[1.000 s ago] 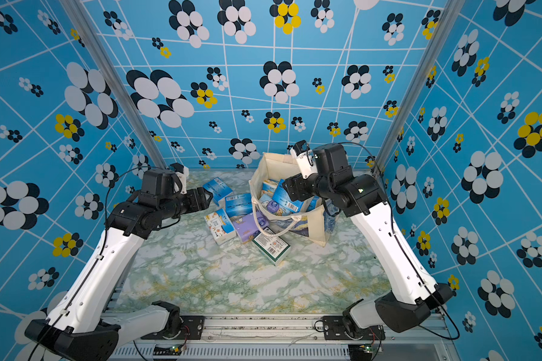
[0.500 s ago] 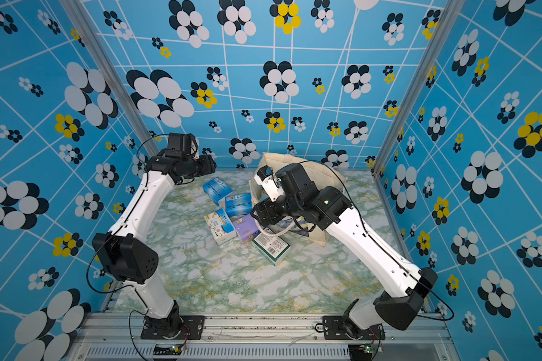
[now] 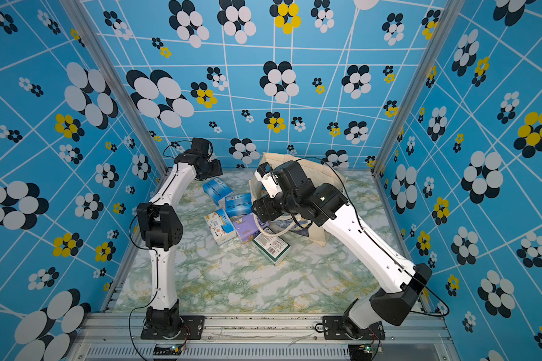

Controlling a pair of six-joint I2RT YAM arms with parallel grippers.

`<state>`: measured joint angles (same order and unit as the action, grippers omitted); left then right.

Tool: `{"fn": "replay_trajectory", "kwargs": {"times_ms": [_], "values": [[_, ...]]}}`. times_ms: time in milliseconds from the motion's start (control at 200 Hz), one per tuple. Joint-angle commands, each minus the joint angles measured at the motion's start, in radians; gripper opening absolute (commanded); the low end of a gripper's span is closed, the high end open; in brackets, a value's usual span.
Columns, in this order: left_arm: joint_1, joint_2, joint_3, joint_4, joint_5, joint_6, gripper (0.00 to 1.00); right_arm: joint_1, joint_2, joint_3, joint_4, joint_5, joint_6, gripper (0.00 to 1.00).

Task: Put tissues into the canvas bag
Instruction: Move the pack of facial tissues to the center of the board.

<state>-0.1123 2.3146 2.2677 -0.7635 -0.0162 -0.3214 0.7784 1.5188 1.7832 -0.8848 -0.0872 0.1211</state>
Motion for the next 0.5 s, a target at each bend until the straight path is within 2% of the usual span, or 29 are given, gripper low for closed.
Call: {"fn": "replay_trajectory", "kwargs": {"times_ms": [0, 145, 495], "values": [[0.013, 0.068, 0.077, -0.016, -0.039, -0.001, 0.65, 0.001, 0.021, 0.023, -0.013, 0.000, 0.017, 0.82], [0.011, 0.147, 0.131, -0.014, -0.048, -0.001, 0.65, 0.001, 0.033, 0.022, -0.012, -0.005, 0.025, 0.82], [0.013, 0.211, 0.128, 0.014, -0.064, 0.010, 0.64, 0.001, 0.047, 0.009, 0.009, -0.017, 0.032, 0.82]]}}
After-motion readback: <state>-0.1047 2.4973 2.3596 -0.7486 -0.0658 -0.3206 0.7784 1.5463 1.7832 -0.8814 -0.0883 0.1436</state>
